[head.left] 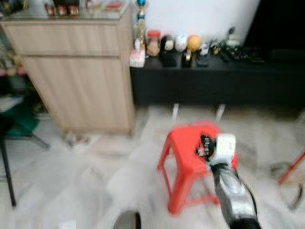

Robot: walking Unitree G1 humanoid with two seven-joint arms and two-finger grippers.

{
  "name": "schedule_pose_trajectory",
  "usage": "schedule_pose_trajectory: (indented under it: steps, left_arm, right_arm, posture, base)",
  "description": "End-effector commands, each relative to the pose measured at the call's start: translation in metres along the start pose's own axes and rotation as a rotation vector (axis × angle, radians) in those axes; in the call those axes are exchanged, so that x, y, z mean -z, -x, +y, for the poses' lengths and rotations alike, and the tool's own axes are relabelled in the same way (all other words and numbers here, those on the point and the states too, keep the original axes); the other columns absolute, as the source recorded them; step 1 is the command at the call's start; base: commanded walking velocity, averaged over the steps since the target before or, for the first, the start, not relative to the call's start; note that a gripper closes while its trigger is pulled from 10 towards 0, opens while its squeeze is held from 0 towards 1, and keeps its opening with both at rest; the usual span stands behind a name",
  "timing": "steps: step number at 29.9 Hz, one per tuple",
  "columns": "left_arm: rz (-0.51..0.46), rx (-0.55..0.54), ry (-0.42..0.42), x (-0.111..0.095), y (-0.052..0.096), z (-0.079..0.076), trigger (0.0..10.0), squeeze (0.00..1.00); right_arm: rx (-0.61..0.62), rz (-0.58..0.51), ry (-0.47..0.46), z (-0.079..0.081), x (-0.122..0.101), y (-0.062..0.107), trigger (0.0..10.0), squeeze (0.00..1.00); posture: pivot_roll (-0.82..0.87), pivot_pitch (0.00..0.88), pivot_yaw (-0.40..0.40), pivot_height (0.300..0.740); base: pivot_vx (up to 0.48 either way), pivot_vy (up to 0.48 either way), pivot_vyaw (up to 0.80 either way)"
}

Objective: Hang keys on a hook

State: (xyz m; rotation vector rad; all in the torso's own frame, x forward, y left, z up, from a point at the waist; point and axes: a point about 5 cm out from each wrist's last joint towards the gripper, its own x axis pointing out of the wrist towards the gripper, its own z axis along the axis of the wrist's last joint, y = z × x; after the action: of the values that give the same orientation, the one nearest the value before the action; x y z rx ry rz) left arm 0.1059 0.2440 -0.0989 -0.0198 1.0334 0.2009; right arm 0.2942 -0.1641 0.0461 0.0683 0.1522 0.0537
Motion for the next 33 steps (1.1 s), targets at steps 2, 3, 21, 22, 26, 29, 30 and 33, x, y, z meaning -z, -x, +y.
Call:
schedule_pose_trajectory:
  steps: [2, 3, 21, 22, 26, 29, 30, 33]
  left_arm:
    - [-0.044, 0.002, -0.019, -0.016, -0.004, -0.002, 10.0, 0.00]
    - [-0.044, 0.003, -0.020, -0.016, -0.004, -0.003, 10.0, 0.00]
    - [-0.053, -0.018, 0.012, -0.013, -0.001, 0.012, 10.0, 0.00]
    - [-0.052, -0.018, 0.013, -0.013, 0.000, 0.012, 10.0, 0.00]
    - [-0.049, -0.012, 0.020, -0.012, -0.001, 0.006, 10.0, 0.00]
    - [-0.050, -0.001, 0.019, -0.013, -0.003, -0.004, 10.0, 0.00]
    - [-0.051, 0.001, 0.019, -0.013, -0.003, -0.005, 10.0, 0.00]
    - [-0.053, 0.010, 0.013, -0.016, -0.005, -0.013, 10.0, 0.00]
  right_arm:
    - [0.009, -0.051, -0.004, -0.002, -0.015, -0.006, 10.0, 0.00]
    - [0.010, -0.052, -0.005, -0.002, -0.015, -0.006, 10.0, 0.00]
    - [0.022, -0.067, -0.007, -0.006, -0.019, -0.006, 10.0, 0.00]
    - [0.022, -0.067, -0.006, -0.007, -0.019, -0.006, 10.0, 0.00]
    - [0.020, -0.068, -0.003, -0.007, -0.020, -0.005, 10.0, 0.00]
    - [0.016, -0.070, -0.001, -0.007, -0.020, -0.005, 10.0, 0.00]
    - [0.015, -0.070, 0.000, -0.007, -0.020, -0.005, 10.0, 0.00]
    - [0.015, -0.058, 0.003, -0.008, -0.019, -0.005, 10.0, 0.00]
  posture:
    - [0.17, 0.000, -0.030, 0.685]
    - [0.17, 0.000, -0.030, 0.690]
    - [0.17, 0.000, -0.043, 0.740]
    - [0.17, 0.000, -0.046, 0.740]
    - [0.17, 0.000, -0.050, 0.740]
    - [0.17, 0.000, -0.051, 0.740]
    - [0.17, 0.000, -0.051, 0.740]
    - [0.17, 0.000, -0.053, 0.740]
  base:
    - [0.000, 0.000, 0.00]
    - [0.000, 0.000, 0.00]
    - [0.000, 0.000, 0.00]
    - [0.000, 0.000, 0.00]
    - [0.000, 0.000, 0.00]
    - [0.000, 0.000, 0.00]
    - [0.000, 0.000, 0.00]
    - [0.000, 0.000, 0.00]
